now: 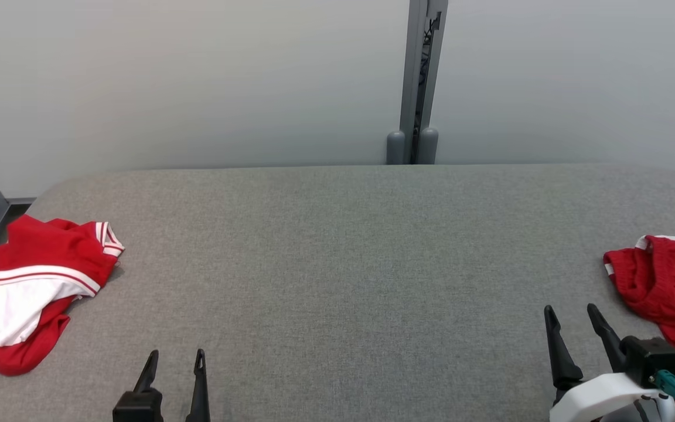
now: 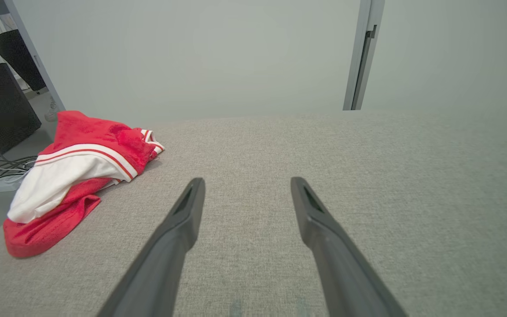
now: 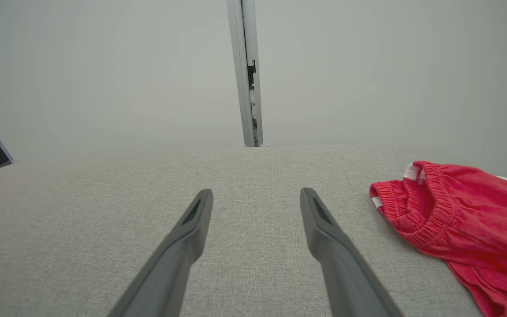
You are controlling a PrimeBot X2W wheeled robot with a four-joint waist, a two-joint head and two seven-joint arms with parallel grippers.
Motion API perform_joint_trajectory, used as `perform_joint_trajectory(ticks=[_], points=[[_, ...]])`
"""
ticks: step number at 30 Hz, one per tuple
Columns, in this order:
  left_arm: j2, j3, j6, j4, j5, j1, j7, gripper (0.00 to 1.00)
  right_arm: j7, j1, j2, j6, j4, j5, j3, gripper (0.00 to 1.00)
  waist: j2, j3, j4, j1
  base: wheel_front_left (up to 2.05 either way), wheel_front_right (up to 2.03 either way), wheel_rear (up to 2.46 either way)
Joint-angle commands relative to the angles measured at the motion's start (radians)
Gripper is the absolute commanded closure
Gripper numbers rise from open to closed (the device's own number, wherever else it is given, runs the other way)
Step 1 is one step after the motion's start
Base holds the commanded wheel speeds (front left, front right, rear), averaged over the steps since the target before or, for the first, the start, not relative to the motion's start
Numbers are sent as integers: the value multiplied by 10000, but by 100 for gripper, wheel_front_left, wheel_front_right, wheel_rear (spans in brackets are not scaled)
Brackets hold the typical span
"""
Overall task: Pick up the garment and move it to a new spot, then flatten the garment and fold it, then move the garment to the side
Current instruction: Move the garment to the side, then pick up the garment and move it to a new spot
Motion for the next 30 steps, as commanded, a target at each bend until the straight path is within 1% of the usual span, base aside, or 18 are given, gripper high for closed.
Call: perform_joint_trajectory(ticks=[1,10,15,19,22,23,30], points=[[34,79,57,-23,-32,186,-1,0,-46,150,-64,-3,-79,102,41,0,-1,-137,-66,0,0,0,0],[35,188,75,-116,-52,360,-1,0,-46,302,-63,-3,-31,391,275,0,-1,-324,-63,0,0,0,0],[41,228,117,-134,-100,238,-1,0,-46,244,-59,-3,8,437,380,0,-1,-160,154,0,0,0,0],[41,365,89,-134,-43,95,-1,0,-46,206,-59,-3,54,424,464,0,-1,-34,637,0,0,0,0],[38,544,37,-174,62,71,-1,0,-46,155,-59,-3,49,468,522,0,-1,52,1161,0,0,0,0],[38,544,37,-174,62,71,-1,0,-46,155,-59,-3,49,468,522,0,-1,52,1161,0,0,0,0],[159,1252,-56,-233,204,145,-1,0,-48,106,-61,-1,174,673,821,0,-1,38,2587,0,0,0,0]])
